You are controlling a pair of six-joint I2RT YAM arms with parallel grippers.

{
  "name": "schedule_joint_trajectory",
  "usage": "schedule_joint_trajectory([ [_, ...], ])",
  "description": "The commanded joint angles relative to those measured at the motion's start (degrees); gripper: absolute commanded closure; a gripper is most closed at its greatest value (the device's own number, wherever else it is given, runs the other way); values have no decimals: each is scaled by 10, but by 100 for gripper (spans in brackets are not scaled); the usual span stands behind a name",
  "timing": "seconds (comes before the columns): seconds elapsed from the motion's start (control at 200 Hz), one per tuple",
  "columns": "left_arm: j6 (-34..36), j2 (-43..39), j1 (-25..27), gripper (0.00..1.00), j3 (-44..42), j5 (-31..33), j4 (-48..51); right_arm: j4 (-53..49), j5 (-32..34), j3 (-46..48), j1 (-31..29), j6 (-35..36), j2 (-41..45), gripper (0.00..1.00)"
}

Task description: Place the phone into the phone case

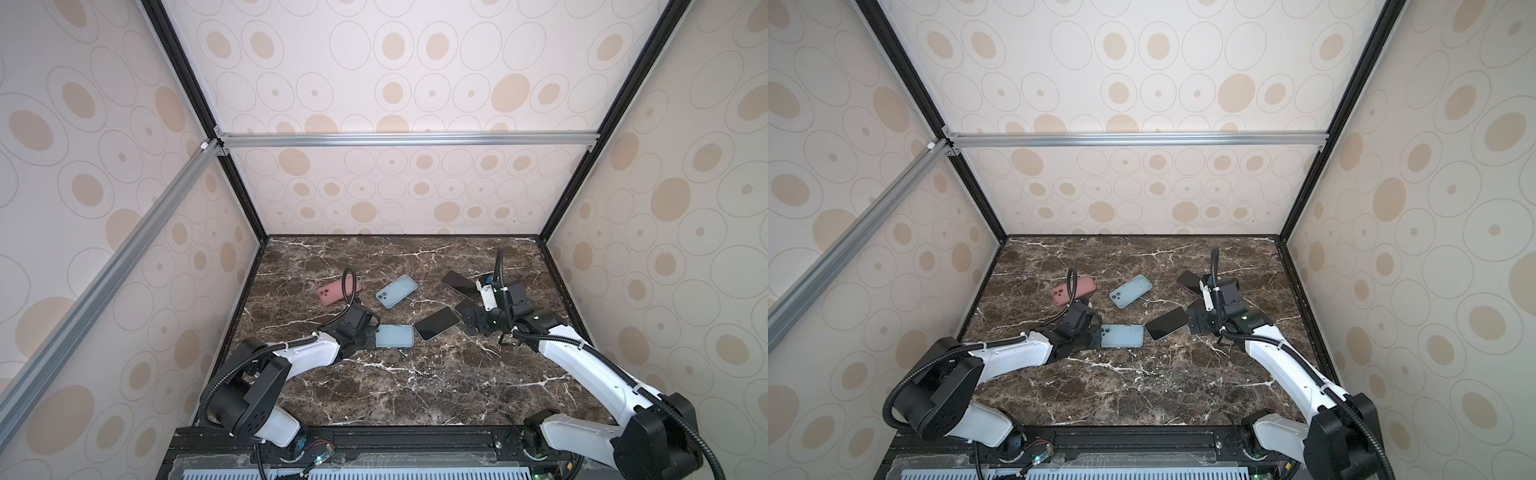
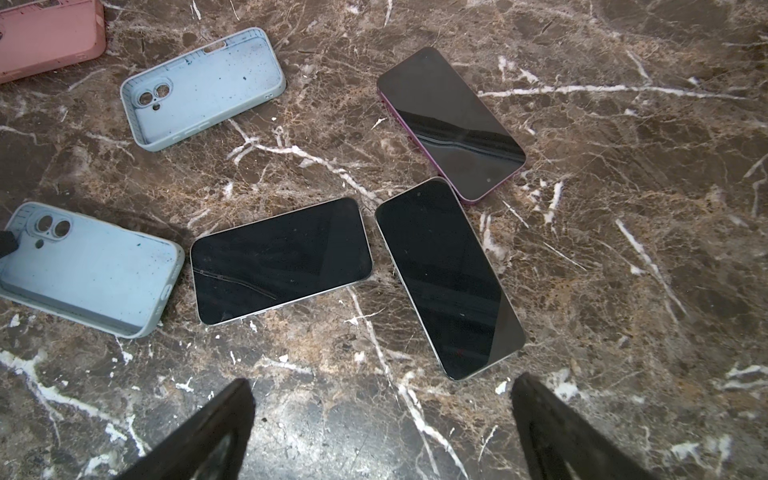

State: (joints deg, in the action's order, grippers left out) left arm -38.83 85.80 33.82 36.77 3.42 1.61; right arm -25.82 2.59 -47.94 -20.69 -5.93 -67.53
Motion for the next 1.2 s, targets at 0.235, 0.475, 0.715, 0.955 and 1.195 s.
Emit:
schedule_joint_trajectory([
  [0.235, -11, -7, 10, 99, 3, 32, 28, -18, 6, -8, -5, -5, -5, 1],
  [0.475, -19, 11, 24, 94, 12, 32, 25, -18, 7, -9, -6, -5, -8, 1],
  [0.715, -29, 25, 34, 79, 16, 22, 19, -21, -1, -9, -7, -6, -17, 0],
  [0.955, -28, 8, 35, 61, 13, -16, 9, -38, -13, -24, -7, -3, -38, 0],
  [1.195, -37, -1, 35, 61, -2, -61, -21, -54, -21, -37, -9, -2, -59, 0],
])
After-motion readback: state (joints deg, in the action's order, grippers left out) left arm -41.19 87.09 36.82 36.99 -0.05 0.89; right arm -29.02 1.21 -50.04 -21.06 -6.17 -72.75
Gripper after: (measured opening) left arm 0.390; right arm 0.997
